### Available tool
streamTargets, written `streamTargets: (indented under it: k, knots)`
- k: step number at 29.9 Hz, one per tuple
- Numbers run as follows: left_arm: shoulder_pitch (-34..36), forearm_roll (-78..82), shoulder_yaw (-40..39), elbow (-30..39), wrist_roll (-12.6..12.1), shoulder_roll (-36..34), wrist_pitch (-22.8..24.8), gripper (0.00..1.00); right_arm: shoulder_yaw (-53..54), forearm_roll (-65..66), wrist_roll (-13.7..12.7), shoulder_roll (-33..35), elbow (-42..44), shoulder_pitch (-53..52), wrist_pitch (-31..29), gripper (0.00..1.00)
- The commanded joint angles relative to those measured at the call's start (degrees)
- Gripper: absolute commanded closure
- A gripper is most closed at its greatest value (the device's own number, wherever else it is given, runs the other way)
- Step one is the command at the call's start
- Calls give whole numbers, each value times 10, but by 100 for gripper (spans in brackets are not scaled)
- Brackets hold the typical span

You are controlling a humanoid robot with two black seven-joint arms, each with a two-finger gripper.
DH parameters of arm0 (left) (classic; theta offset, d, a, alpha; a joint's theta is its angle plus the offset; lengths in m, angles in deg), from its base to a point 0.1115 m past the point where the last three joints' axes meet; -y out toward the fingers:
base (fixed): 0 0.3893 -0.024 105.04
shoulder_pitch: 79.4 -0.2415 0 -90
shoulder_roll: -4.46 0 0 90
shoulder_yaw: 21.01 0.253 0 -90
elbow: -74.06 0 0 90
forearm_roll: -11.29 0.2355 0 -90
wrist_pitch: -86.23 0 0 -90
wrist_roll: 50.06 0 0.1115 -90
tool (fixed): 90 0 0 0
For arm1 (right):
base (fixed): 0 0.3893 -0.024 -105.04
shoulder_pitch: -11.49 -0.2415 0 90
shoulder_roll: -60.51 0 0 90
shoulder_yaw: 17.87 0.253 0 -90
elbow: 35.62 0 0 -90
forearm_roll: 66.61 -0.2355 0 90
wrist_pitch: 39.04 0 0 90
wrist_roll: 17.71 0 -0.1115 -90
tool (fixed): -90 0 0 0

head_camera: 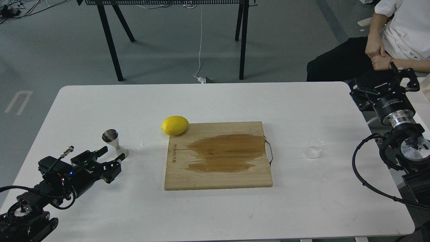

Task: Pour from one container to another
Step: 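Close the left gripper around the metal jigger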

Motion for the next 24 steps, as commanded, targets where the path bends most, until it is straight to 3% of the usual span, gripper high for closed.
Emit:
streamTargets:
  k: [1,6,17,24]
  knots:
    - [8,-1,-1,-2,0,2,0,40,0,0,0,0,0,2,0,0]
    - [10,-1,-1,-2,0,3,0,40,0,0,0,0,-1,5,0,0]
    - [24,-3,1,-37,0,20,0,55,1,0,0,1,-1,5,0,0]
    - [27,-4,-1,-52,0,30,0,57,1,0,0,0,0,6,0,0]
